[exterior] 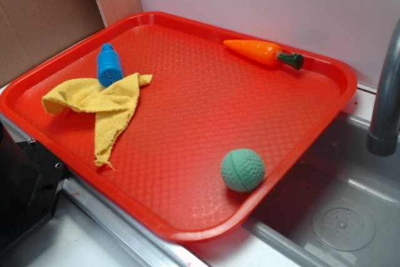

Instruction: Grab the blue bottle.

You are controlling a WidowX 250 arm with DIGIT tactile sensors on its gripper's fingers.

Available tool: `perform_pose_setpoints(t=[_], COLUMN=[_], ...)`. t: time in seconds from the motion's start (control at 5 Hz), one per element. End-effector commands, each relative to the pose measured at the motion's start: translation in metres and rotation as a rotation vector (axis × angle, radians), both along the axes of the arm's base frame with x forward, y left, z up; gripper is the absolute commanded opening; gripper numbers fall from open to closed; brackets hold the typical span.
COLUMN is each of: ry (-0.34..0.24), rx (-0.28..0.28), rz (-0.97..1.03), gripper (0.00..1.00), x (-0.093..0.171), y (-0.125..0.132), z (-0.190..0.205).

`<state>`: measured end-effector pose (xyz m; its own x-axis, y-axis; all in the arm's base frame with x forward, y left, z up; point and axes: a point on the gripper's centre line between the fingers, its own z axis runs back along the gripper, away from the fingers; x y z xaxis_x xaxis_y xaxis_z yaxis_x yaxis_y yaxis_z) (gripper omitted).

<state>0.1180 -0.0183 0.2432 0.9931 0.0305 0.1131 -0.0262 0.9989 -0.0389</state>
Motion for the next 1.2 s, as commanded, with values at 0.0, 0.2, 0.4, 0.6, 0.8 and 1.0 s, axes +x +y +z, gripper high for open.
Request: perform_pose_setpoints(t=[0.0, 0.2, 0.4, 0.6, 0.8, 1.0], ry=[0.000, 0.008, -0.003, -0.021, -0.038, -0.012], rx=[0.000, -0.008, -0.028, -0.058, -0.083, -0.077], rz=[0.000, 0.045, 0.155, 0.346, 0.596, 0.778], gripper=[1.00, 1.00, 1.00, 1.00, 1.00, 1.00], x=[0.000, 0.007, 0.015, 0.022, 0.032, 0.047], y=[0.000, 0.004, 0.008, 0.018, 0.033, 0.047], z=[0.000, -0.002, -0.005, -0.013, -0.028, -0.050])
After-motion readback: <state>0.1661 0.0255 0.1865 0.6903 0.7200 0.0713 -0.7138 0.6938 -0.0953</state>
